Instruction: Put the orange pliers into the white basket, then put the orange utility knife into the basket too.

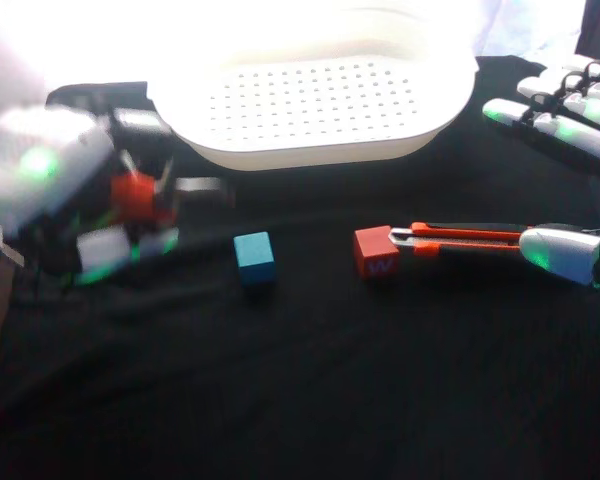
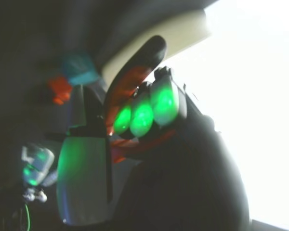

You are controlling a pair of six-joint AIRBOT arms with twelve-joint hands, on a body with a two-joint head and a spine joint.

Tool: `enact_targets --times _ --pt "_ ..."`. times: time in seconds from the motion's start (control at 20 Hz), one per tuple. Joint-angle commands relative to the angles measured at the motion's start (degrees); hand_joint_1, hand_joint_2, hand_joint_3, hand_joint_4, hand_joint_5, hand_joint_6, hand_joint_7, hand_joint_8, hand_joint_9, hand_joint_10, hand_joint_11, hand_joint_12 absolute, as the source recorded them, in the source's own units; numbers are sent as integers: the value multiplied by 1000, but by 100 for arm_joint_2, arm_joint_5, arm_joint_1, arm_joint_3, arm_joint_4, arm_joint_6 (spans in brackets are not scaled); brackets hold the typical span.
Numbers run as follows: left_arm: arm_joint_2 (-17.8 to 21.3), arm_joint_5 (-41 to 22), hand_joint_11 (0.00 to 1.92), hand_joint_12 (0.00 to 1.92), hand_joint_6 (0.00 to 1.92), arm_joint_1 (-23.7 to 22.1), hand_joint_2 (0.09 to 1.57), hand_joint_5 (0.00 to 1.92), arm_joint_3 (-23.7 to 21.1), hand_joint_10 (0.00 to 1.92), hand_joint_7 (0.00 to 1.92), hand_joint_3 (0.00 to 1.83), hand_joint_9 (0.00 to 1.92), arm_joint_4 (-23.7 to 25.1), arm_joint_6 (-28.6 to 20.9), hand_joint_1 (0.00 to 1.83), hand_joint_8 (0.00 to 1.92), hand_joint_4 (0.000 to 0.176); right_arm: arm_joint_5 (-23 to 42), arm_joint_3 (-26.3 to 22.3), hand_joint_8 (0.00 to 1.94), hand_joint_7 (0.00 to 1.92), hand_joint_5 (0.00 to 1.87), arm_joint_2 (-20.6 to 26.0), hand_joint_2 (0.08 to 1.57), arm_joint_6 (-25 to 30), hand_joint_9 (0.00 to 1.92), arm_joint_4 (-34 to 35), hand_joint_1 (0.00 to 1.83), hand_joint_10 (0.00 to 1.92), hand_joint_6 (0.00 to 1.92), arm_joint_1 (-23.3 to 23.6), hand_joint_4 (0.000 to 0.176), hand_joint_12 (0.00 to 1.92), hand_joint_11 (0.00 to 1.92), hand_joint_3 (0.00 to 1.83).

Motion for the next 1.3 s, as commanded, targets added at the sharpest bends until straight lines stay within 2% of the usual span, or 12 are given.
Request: enact_targets --times 0.0,0.3,0.4,0.45,0.7,0.85,0.95,1.0,1.05,1.1,1.15,1.25 --pt "-55 -604 1672 1921 1921 -295 1232 1166 120 1921 1474 0 1641 227 -30 1439 1921 0 699 16 0 0 0 -5 1290 -7 0 -29 30 0 0 31 96 0 0 7" --pt "-1028 1561 1613 1921 1921 -1903 1264 1065 1557 1921 1366 15 1537 37 -2 1250 1921 0 627 37 0 0 0 -157 1277 1 0 -115 79 0 0 31 81 0 0 0" --pt "-1511 2508 1568 1921 1921 -2452 1314 1006 2244 1921 1276 25 1473 -62 8 1062 1921 0 587 69 0 0 0 -204 1284 41 0 -165 82 0 0 31 40 0 0 1" --pt "-1729 2807 1536 1921 1921 -2556 1317 993 2524 1921 1234 18 1434 -206 65 1139 1921 0 538 90 0 0 0 -224 1283 47 0 -212 83 0 0 31 21 0 0 0" --pt "-2514 3755 1194 1921 1921 -2621 1249 806 3473 1921 922 0 1053 -1017 583 1324 1921 0 488 149 0 0 0 -253 1295 148 0 -302 155 0 0 32 0 0 0 1" --pt "-2832 4090 1186 1921 1921 -2509 1276 759 3870 1921 895 4 1032 -1443 584 1131 1921 0 488 155 0 0 0 -253 1294 177 0 -328 216 0 0 32 7 0 0 0" --pt "-2951 4228 757 1921 1747 -2470 1350 549 4036 1921 456 10 603 -1637 584 910 1918 0 482 157 0 0 0 -250 1289 221 0 -350 262 0 0 32 0 0 0 0" --pt "-2976 4262 579 1921 1692 -2453 1367 528 4071 1894 337 4 444 -1644 584 838 1702 39 482 158 0 0 0 -250 1289 227 0 -355 263 0 0 32 1 0 0 0" --pt "-2982 4289 228 1851 1131 -2438 1290 256 4091 1473 298 0 262 -1668 584 726 1140 11 482 160 0 0 0 -249 1294 230 0 -361 234 0 0 32 6 0 0 1" --pt "-2989 4354 8 1171 341 -2435 1304 122 4120 586 220 0 120 -1677 584 367 274 83 482 160 0 0 0 -237 1296 246 0 -363 230 0 0 32 25 0 0 1" --pt "-2989 4354 8 1171 341 -2435 1304 122 4120 586 220 0 120 -1675 584 367 274 83 482 160 0 0 0 -236 1296 247 0 -363 230 0 0 32 25 0 0 1" --pt "-2982 4332 0 103 27 -2436 1281 15 4106 50 29 0 16 -1668 584 126 14 128 482 162 0 0 0 -223 1293 253 0 -363 230 0 0 32 30 0 0 0"
